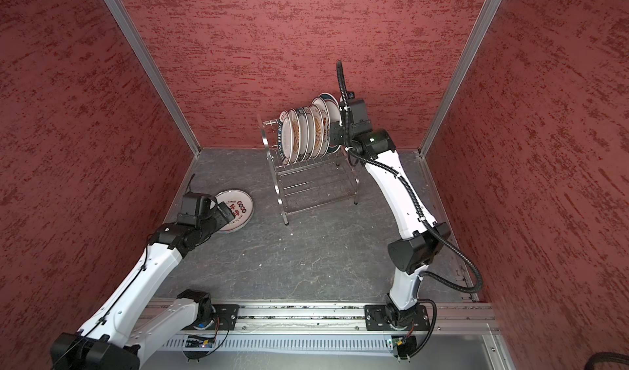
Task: Unload the plates from the dish rack
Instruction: Pick up the plate from the dish rack.
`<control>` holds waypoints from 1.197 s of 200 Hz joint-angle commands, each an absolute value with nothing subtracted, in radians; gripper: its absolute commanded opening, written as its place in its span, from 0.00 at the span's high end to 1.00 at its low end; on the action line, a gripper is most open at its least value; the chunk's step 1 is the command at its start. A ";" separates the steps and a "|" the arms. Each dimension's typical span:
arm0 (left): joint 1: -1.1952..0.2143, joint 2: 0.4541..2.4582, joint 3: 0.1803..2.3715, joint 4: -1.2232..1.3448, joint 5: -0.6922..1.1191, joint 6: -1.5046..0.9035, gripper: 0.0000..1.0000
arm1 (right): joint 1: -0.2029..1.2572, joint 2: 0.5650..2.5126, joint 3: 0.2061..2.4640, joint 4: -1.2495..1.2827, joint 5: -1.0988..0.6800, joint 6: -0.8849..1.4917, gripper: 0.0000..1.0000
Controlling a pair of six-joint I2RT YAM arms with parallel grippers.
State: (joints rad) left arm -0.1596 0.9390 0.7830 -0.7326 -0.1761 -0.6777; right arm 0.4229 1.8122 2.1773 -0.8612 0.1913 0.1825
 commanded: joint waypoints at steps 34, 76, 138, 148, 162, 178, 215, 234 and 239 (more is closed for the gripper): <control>-0.153 0.916 0.774 -0.725 -0.154 -0.648 0.01 | 0.435 1.739 2.182 -0.773 0.264 0.148 0.89; -0.154 0.893 0.771 -0.736 -0.165 -0.642 0.01 | 0.435 1.730 2.187 -0.746 0.318 0.128 0.89; -0.153 0.897 0.772 -0.739 -0.163 -0.639 0.01 | 0.435 1.736 2.225 -0.737 0.440 0.071 0.89; -0.153 0.897 0.772 -0.736 -0.156 -0.634 0.01 | 0.435 1.736 2.224 -0.730 0.471 0.056 0.89; -0.153 0.898 0.776 -0.734 -0.152 -0.631 0.01 | 0.436 1.736 2.224 -0.718 0.504 0.033 0.89; -0.153 0.900 0.778 -0.736 -0.153 -0.629 0.01 | 0.435 1.735 2.226 -0.707 0.524 0.018 0.89; -0.153 0.901 0.773 -0.729 -0.138 -0.627 0.01 | 0.435 1.722 2.240 -0.703 0.533 0.014 0.90; -0.153 0.901 0.776 -0.729 -0.135 -0.625 0.00 | 0.436 1.704 2.241 -0.698 0.541 0.013 0.90; -0.153 0.899 0.777 -0.729 -0.135 -0.623 0.01 | 0.435 1.699 2.242 -0.697 0.545 0.014 0.90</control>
State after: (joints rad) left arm -0.1574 0.9039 0.7815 -0.7330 -0.1505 -0.6445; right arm 0.4305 1.7687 2.1872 -0.7811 0.4957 0.0345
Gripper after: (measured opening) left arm 0.995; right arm 0.112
